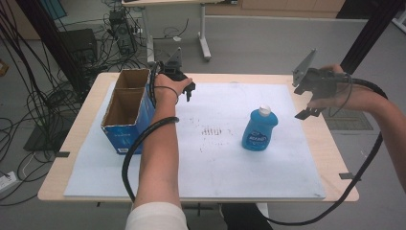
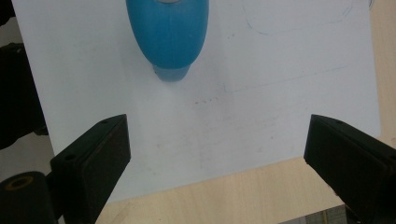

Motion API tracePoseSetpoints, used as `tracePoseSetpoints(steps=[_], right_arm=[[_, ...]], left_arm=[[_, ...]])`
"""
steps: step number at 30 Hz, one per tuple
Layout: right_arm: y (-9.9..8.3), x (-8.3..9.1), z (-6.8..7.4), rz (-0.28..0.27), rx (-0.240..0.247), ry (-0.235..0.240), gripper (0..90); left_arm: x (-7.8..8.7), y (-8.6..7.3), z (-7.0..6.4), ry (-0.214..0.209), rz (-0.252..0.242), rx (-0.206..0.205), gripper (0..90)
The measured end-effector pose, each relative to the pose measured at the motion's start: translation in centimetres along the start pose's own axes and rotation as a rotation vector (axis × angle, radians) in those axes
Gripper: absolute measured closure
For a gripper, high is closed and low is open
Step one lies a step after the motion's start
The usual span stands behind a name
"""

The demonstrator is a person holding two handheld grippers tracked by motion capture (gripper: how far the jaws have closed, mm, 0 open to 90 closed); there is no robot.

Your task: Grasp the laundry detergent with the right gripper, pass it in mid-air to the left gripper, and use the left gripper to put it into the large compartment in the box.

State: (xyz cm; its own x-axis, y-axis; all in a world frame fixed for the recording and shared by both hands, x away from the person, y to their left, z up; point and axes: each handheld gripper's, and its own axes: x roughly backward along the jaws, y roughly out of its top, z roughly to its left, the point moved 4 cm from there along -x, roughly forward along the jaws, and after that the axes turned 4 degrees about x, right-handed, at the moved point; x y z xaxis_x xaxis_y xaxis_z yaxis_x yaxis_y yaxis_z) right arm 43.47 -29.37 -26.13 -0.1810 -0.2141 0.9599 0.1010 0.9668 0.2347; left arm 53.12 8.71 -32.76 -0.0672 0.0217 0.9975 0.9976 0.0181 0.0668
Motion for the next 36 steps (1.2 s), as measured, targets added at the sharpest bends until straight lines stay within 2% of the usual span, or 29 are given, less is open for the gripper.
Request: tracePoseSetpoints(steps=[17,36], right_arm=[[-0.5,-1.2,0.1,-0.006,-0.005,0.018,5.5],[-2.3,-4.1,1.0,-0.034,-0.04,0.04,5.5]], left_arm=[[0.2,-0.1,0.0,0.003,-0.004,-0.003,5.9],[0.2,0.0,-0.3,0.006,-0.002,-0.013,5.9]])
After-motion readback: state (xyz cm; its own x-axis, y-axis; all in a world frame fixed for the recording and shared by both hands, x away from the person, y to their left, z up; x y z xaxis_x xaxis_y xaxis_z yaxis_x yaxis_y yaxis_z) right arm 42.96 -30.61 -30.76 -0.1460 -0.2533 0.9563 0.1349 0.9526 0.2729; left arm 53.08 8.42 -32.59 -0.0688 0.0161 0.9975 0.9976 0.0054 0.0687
